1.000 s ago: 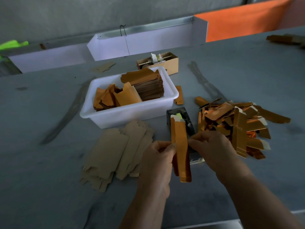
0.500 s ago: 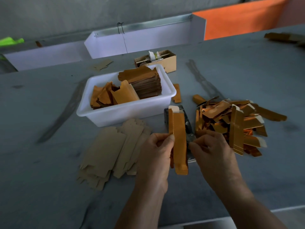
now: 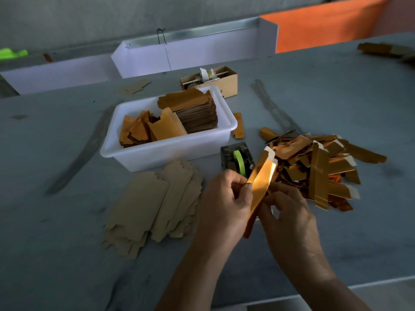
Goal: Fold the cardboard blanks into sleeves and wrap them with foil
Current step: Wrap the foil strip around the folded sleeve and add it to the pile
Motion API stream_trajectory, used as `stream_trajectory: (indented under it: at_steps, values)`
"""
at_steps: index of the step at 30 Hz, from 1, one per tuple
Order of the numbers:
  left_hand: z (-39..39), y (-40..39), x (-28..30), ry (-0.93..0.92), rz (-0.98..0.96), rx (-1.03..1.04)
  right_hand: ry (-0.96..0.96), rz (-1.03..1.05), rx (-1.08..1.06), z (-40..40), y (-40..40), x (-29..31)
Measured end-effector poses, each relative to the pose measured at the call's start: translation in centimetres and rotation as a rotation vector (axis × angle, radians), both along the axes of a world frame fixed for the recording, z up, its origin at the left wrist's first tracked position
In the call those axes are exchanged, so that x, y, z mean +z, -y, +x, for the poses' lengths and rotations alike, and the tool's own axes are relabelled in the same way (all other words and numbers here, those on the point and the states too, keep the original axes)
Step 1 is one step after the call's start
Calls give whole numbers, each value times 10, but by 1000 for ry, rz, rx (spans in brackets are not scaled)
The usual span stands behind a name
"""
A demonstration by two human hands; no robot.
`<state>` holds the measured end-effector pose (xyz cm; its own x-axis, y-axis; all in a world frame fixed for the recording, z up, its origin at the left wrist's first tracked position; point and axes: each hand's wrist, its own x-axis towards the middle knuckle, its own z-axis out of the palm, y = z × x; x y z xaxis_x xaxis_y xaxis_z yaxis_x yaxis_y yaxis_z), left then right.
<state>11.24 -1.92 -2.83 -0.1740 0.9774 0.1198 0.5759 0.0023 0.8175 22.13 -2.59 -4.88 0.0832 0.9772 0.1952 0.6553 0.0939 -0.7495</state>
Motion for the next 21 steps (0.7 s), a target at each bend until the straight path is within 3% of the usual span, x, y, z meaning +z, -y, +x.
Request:
stream_trajectory:
  at_steps: [3,5,9,11,13,14,21]
  values:
    - [2,-1,1,-74,15,2,255,74,35,0,-2,4]
    - [3,0,1,-91,22,2,289,60,52,2,1,8]
    - [-4,4,0,342,-121,66,113,120,40,19,1,21]
    - [-7,7,2,486,-147,89,-165,12,90,26,-2,29]
    - [-8,10,5,538,-160,98,-427,-149,198,25,-2,40]
    - [-8,10,7,533,-157,104,-461,-185,244,24,-2,42]
    - [-5,15,13,514,-174,110,-466,-251,383,20,-6,43]
